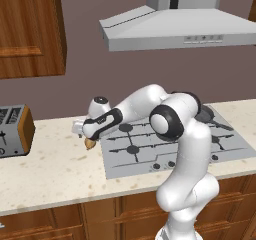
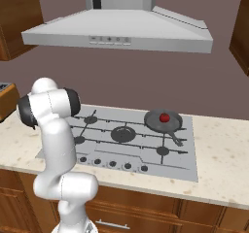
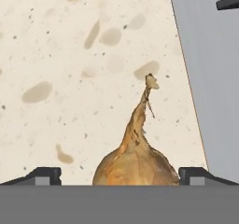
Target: Place the pan on the rear right burner on the stove. Then place the tomato and the onion in the pan and turn on the rear right burner.
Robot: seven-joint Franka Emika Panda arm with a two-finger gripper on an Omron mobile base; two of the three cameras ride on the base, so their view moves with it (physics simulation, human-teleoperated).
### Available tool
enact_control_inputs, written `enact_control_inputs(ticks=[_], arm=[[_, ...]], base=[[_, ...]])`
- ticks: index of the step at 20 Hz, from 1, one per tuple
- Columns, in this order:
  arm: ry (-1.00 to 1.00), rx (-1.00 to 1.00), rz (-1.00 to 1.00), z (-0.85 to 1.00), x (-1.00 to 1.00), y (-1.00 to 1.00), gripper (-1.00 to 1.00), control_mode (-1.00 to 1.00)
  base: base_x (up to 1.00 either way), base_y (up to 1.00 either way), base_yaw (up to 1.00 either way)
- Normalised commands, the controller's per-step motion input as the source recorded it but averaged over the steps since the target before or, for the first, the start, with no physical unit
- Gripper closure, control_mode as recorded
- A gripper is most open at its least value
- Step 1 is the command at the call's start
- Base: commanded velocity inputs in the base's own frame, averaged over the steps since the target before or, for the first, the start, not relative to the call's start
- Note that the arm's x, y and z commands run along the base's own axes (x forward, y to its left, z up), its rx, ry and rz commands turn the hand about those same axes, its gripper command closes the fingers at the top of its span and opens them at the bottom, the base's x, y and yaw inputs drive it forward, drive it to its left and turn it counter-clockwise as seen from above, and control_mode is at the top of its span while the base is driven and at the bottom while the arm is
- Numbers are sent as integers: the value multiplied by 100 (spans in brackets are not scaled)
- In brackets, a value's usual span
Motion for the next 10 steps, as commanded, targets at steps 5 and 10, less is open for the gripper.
enact_control_inputs(ticks=[5, 10], arm=[[0, 0, 0, -1, -1, 0, -100, -100], [0, 0, 0, 0, -4, 0, -100, -100]], base=[[0, 0, 0], [0, 0, 0]])
